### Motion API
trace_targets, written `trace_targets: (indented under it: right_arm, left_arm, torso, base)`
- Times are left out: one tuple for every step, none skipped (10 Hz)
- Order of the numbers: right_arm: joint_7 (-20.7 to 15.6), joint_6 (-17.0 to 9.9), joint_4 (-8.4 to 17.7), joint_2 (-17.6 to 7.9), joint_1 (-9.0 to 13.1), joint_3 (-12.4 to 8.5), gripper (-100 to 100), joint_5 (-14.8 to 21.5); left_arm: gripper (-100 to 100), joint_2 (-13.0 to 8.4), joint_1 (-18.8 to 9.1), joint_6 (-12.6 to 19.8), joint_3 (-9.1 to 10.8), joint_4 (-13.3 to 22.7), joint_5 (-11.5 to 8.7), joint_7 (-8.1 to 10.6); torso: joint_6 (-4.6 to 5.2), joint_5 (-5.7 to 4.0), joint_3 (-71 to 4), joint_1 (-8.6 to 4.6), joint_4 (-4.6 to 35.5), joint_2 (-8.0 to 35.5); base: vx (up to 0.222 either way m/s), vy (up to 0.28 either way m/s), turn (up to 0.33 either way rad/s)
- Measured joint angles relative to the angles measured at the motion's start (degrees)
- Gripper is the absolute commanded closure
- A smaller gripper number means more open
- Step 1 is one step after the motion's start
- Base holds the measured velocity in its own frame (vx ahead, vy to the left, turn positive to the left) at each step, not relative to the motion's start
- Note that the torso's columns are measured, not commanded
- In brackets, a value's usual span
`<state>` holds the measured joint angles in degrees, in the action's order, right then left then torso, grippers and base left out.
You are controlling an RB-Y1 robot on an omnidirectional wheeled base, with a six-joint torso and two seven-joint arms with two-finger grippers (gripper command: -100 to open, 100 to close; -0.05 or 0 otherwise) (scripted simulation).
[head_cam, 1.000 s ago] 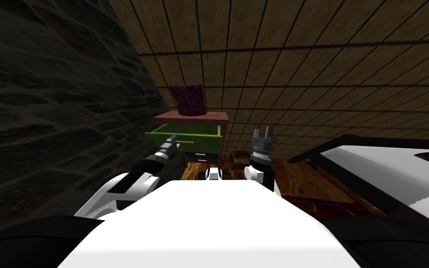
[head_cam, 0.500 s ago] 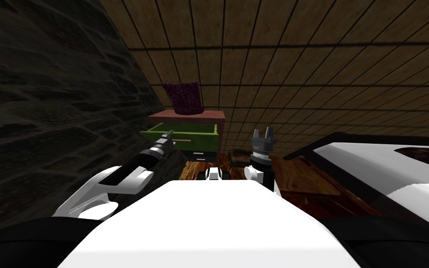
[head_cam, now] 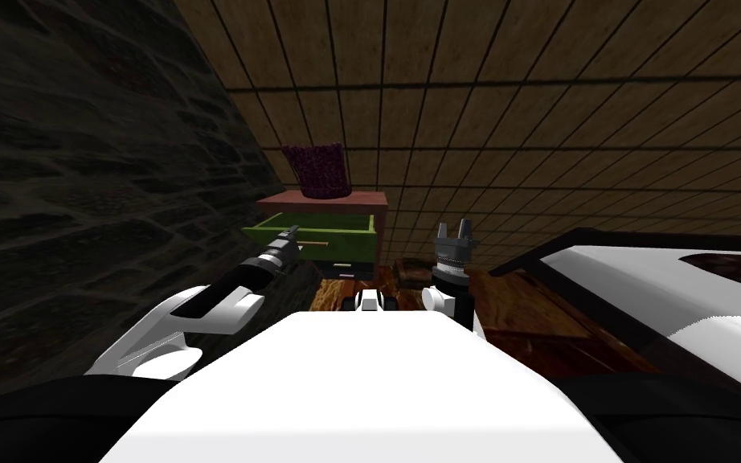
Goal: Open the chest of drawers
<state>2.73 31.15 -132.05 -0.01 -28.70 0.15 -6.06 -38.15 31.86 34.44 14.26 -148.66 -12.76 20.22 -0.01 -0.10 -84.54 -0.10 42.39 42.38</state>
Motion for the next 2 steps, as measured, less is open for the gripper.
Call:
trace_targets:
  right_arm:
    - [0.0, 0.0, 0.0, 0.0, 0.0, 0.0, 0, 0.0]
    - [0.0, 0.0, 0.0, 0.0, 0.0, 0.0, 0, 0.0]
  left_arm:
    - [0, 0.0, 0.0, 0.0, -0.03, 0.0, 0.0, 0.0]
    - [0, 0.0, 0.1, 0.1, -0.04, 0.1, 0.0, 0.01]
  torso:
    - [0.01, 0.03, 0.0, 0.02, 0.0, 0.0]
    - [0.01, 0.05, 0.0, 0.03, -0.1, -0.1]
  base:
    - [0.0, 0.0, 0.0]
    - [0.0, 0.0, 0.0]
